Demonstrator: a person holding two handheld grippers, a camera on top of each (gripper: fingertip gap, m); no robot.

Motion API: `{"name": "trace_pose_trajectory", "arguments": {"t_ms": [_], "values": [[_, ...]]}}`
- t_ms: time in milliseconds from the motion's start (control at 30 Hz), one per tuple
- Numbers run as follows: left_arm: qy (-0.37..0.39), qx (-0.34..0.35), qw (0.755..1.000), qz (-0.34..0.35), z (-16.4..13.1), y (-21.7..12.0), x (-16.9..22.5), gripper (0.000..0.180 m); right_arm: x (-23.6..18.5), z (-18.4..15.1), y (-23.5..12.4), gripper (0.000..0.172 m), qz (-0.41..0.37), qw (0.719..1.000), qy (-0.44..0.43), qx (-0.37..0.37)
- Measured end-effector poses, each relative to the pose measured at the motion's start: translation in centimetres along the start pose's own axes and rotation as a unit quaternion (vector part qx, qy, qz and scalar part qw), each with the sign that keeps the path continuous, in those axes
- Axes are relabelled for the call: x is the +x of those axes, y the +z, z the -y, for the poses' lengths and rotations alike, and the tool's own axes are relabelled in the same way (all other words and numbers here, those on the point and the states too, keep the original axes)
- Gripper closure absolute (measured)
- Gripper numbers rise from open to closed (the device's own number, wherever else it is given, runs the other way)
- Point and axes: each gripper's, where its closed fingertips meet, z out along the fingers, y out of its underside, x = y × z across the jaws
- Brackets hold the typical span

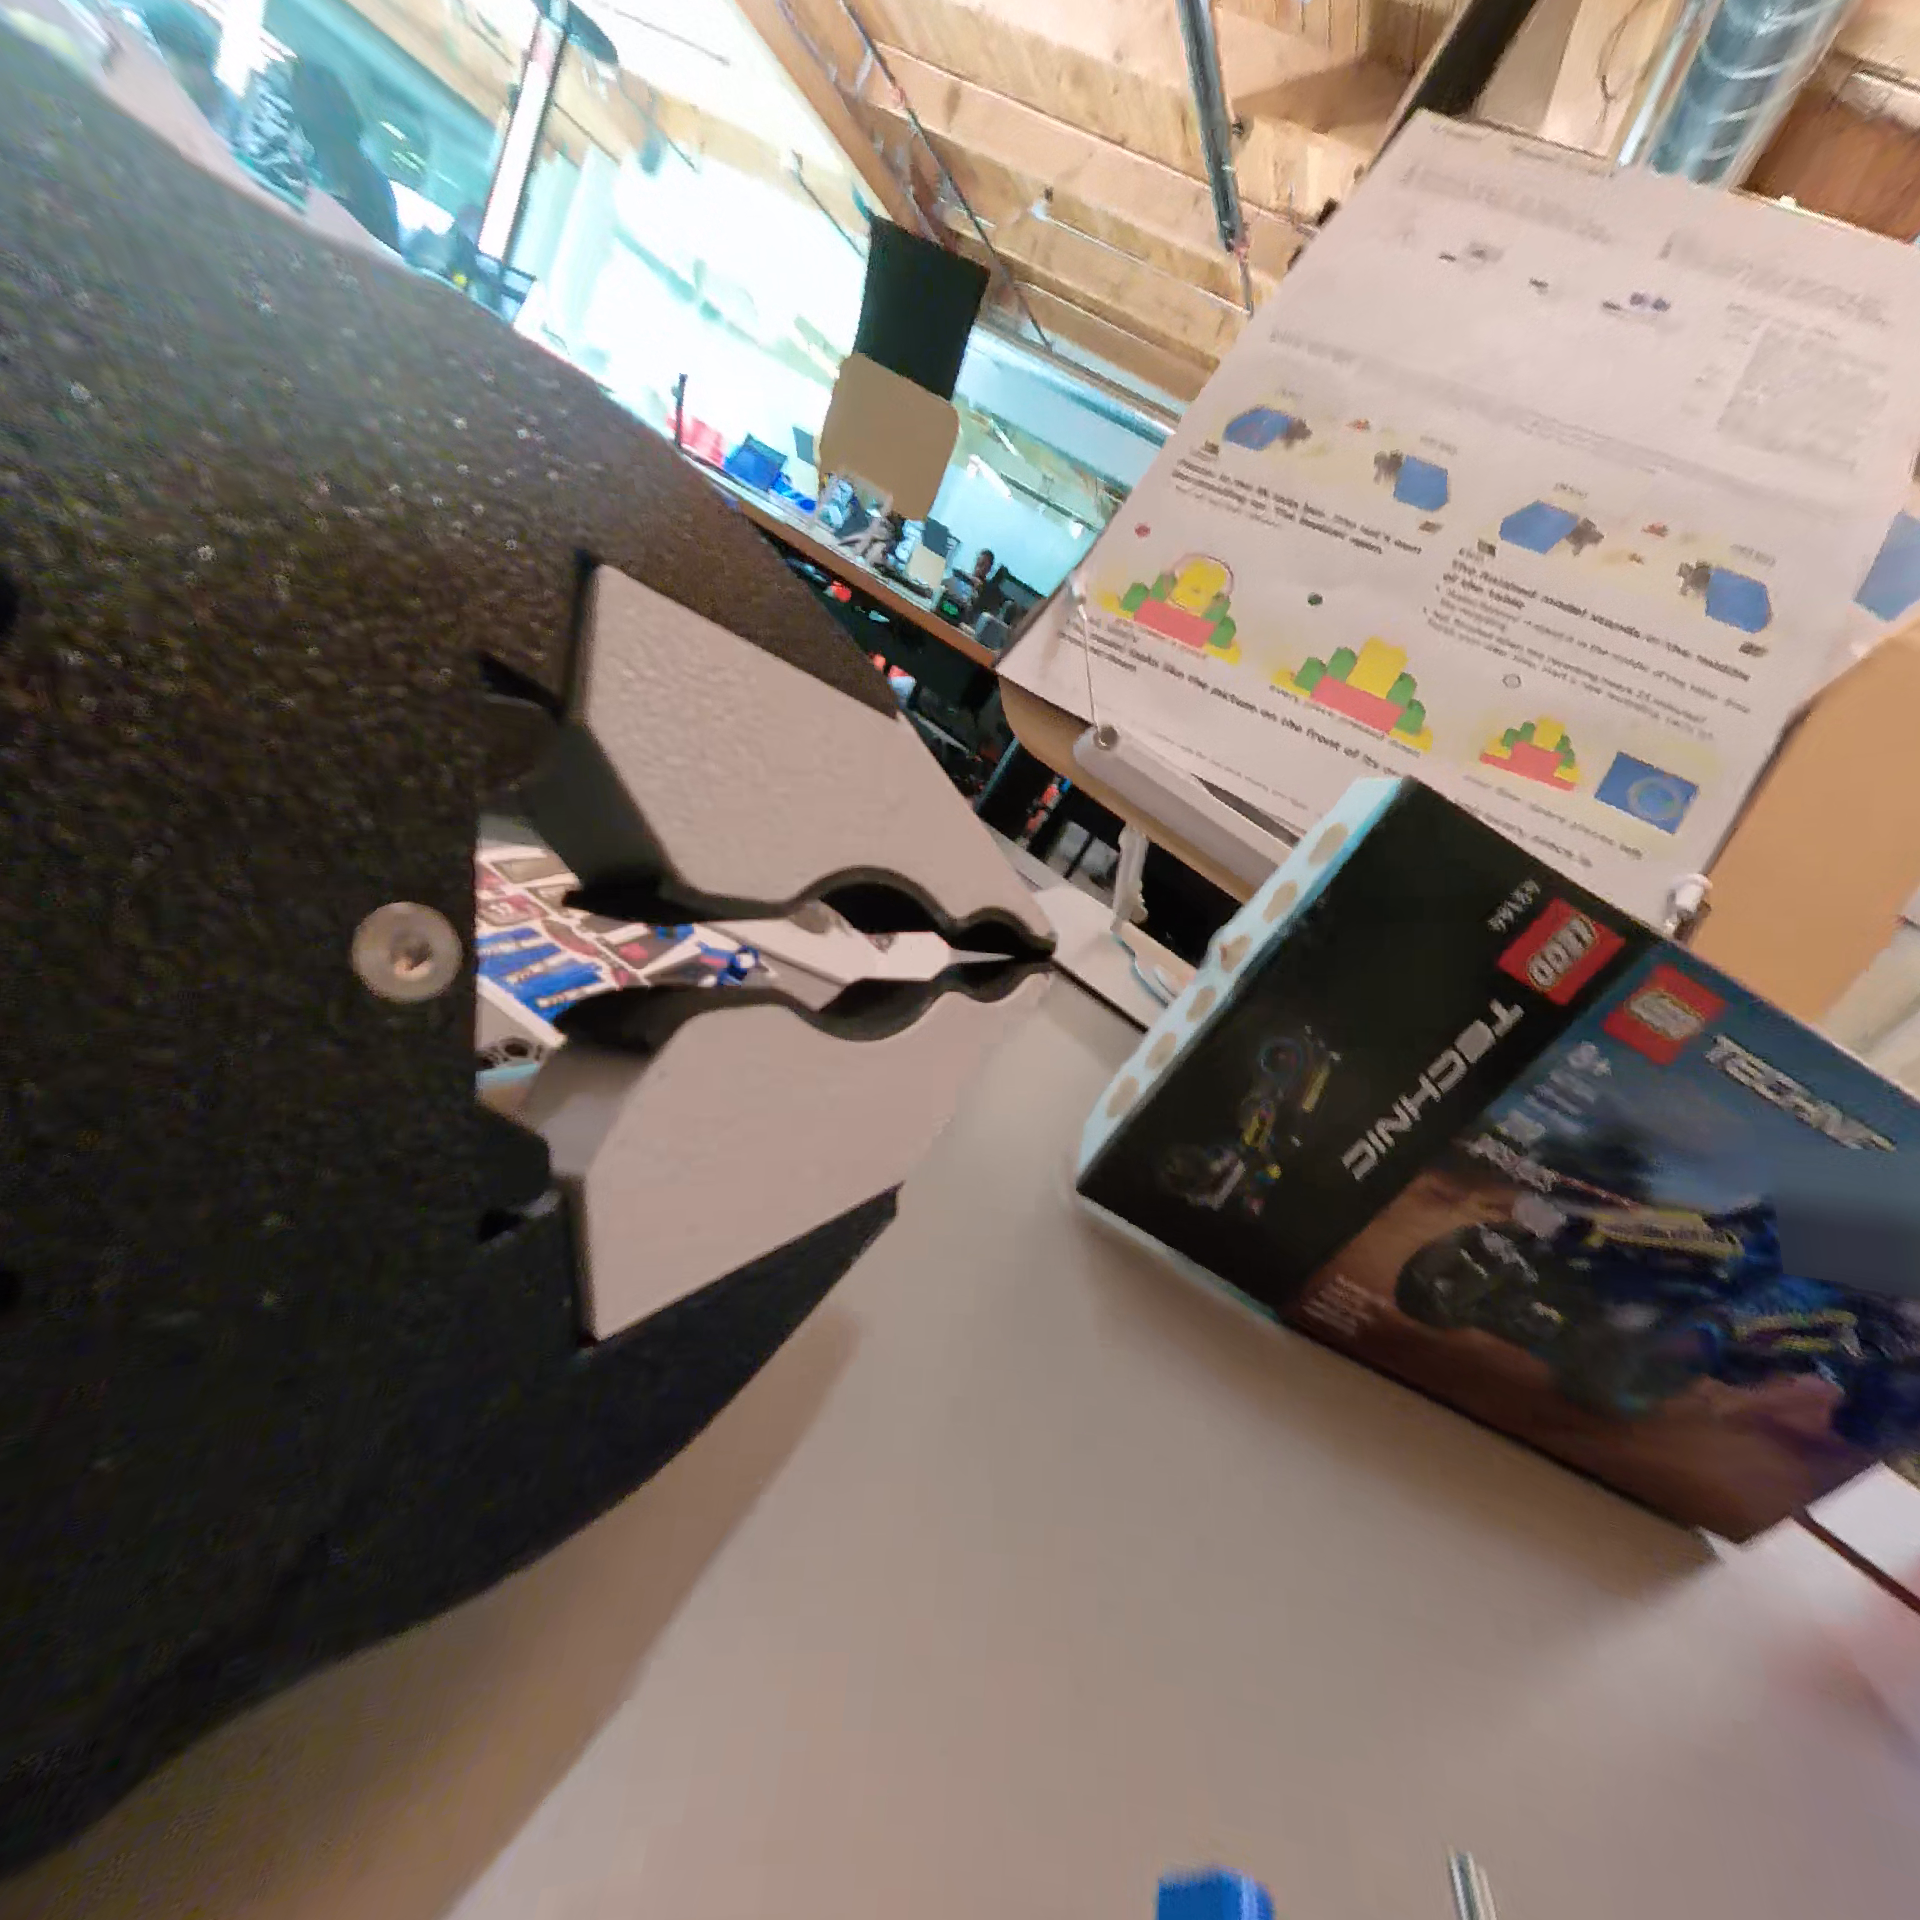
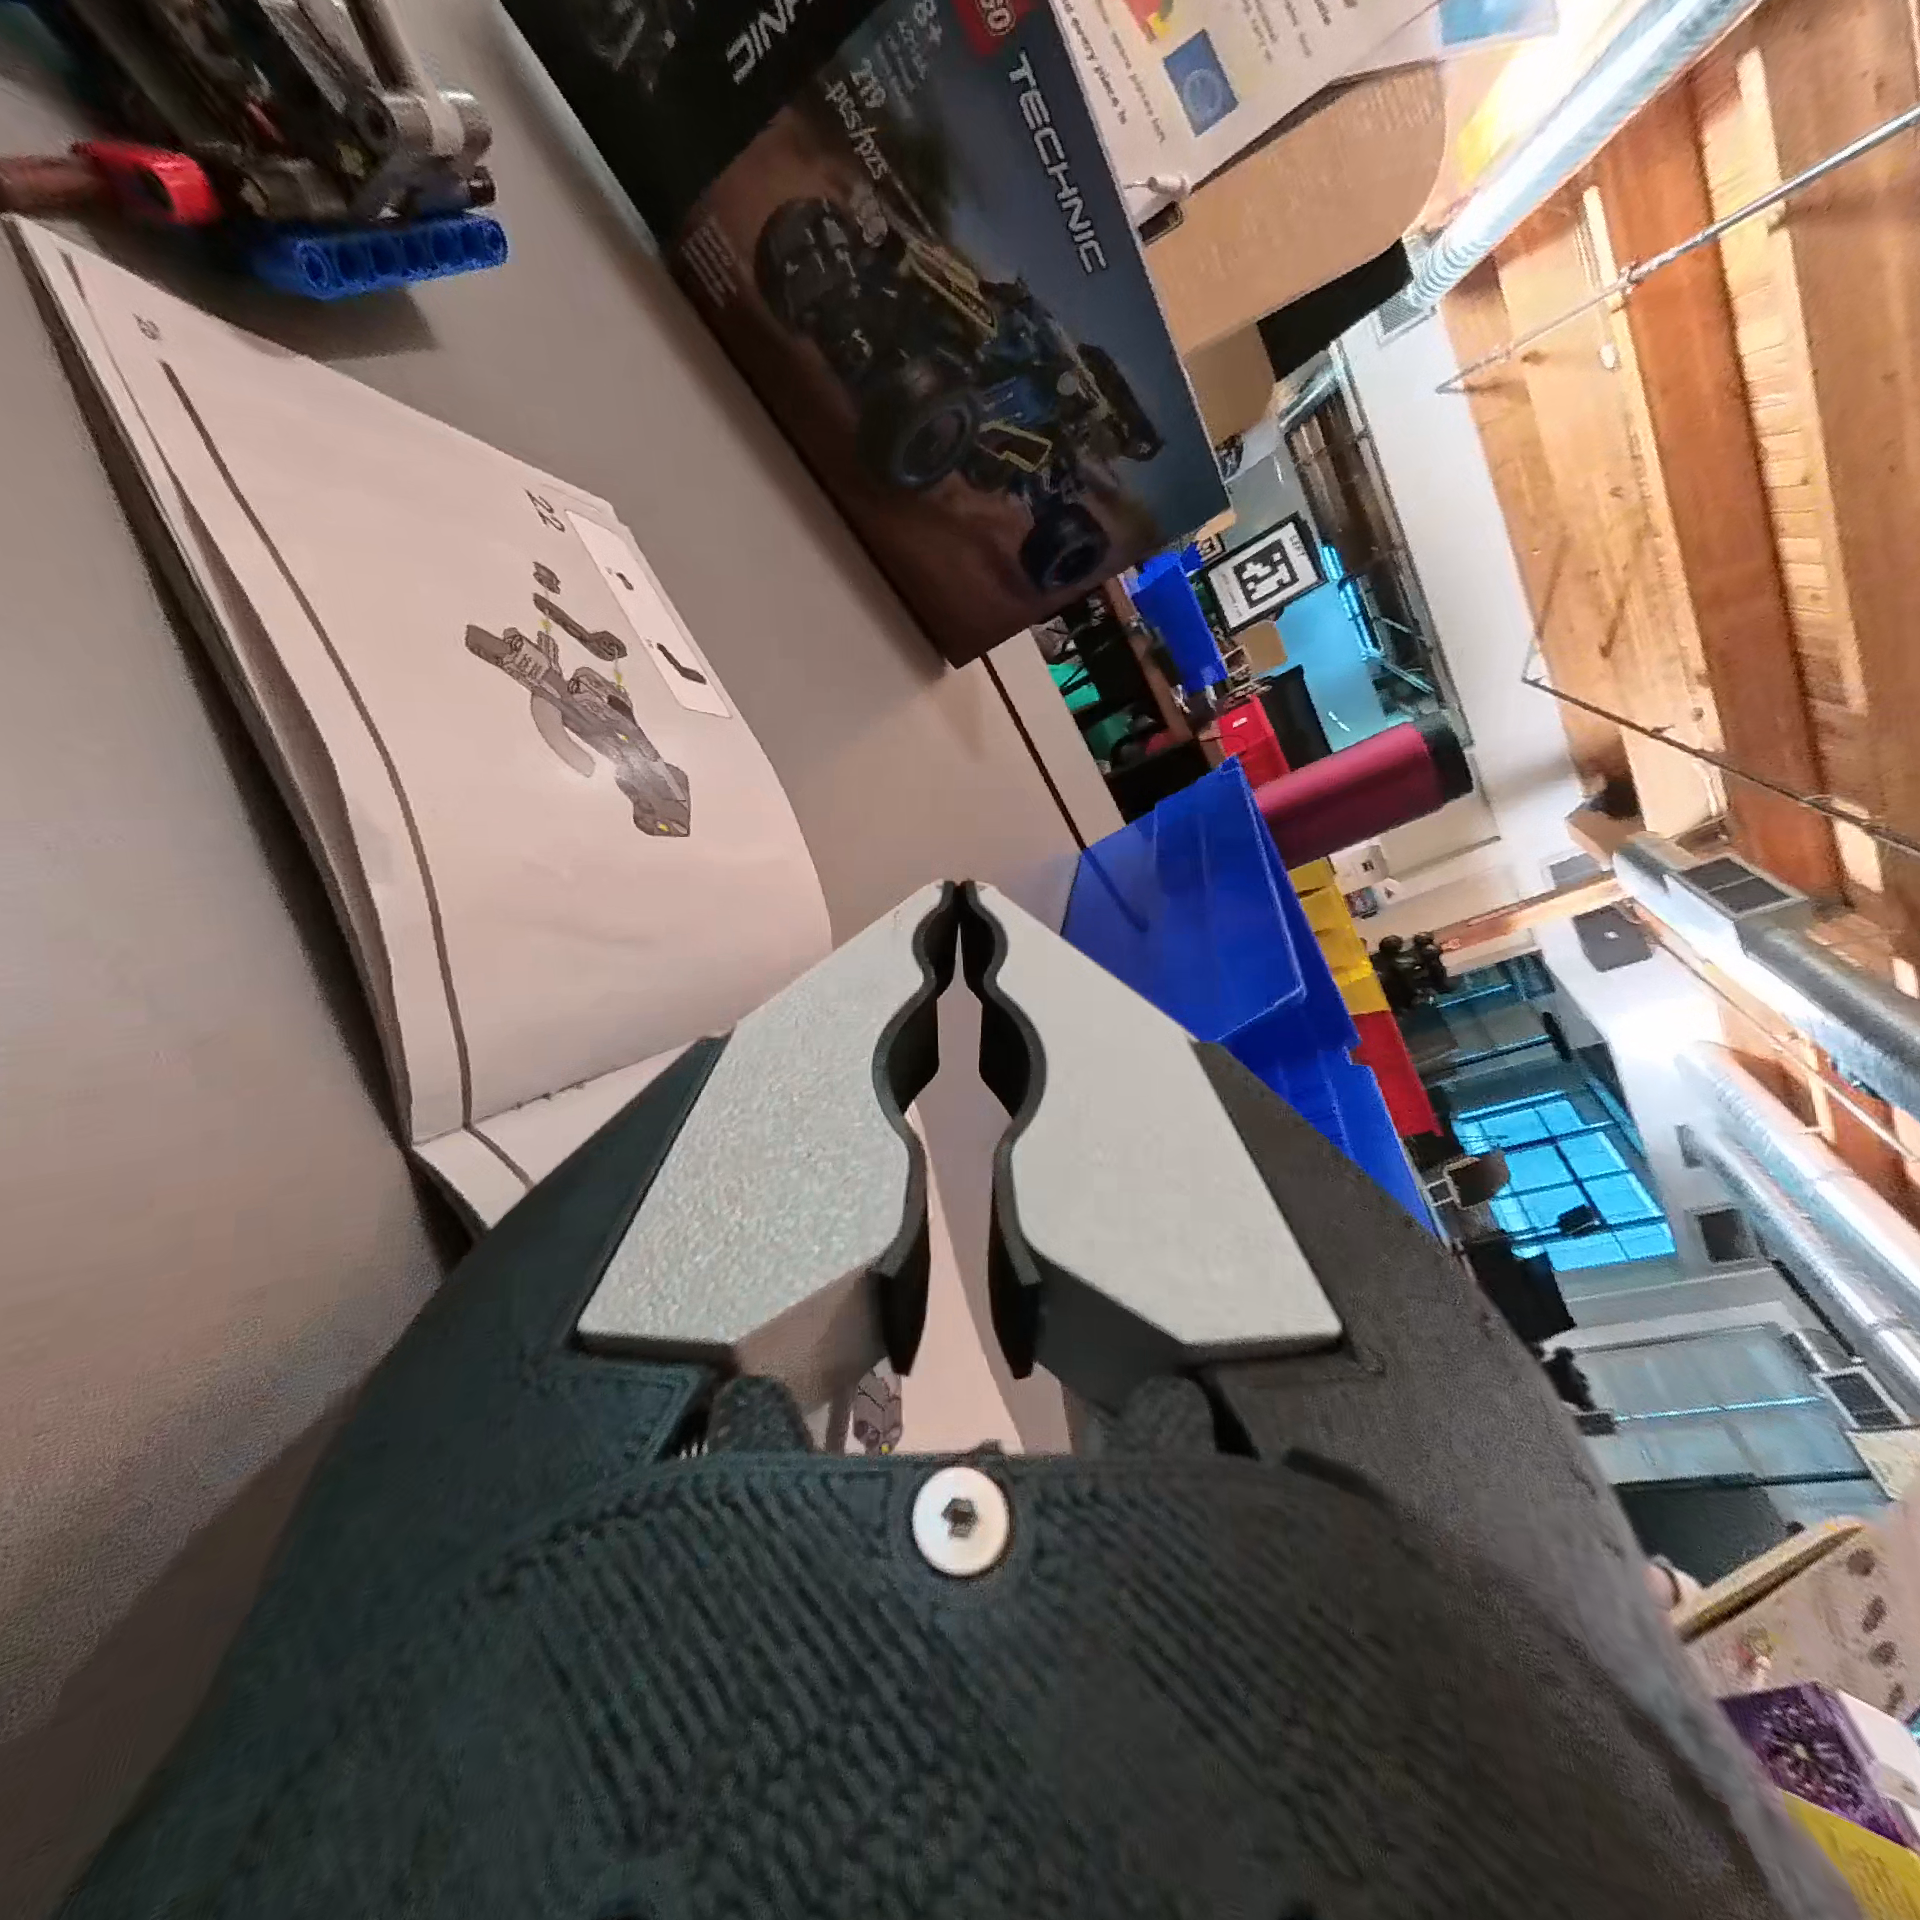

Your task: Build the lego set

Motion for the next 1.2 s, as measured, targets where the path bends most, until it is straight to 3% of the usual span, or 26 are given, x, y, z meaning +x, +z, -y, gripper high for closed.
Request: {"name": "trace_pose_trajectory", "arguments": {"t_ms": [333, 500, 667, 1200], "values": [[-0.003, 0.064, 0.996, -0.069, 2.0, -2.2, 1.9, 0.18, 1.8, -0.6, -0.1, 0.172, -0.049, 0.998, 0.04, -0.012], [-0.006, 0.061, 0.995, -0.075, 2.0, -2.0, 2.1, 0.18, 6.6, -4.0, -2.3, 0.172, -0.19, 0.974, 0.082, -0.087], [-0.009, 0.056, 0.995, -0.076, 1.8, -1.7, 2.2, 0.18, 8.7, -7.2, -6.3, 0.172, -0.257, 0.944, 0.175, -0.107], [-0.01, 0.04, 0.994, -0.097, 1.5, -1.6, 2.9, 0.18, 8.0, -6.2, -6.0, 0.172, -0.226, 0.955, 0.179, -0.063]]}}
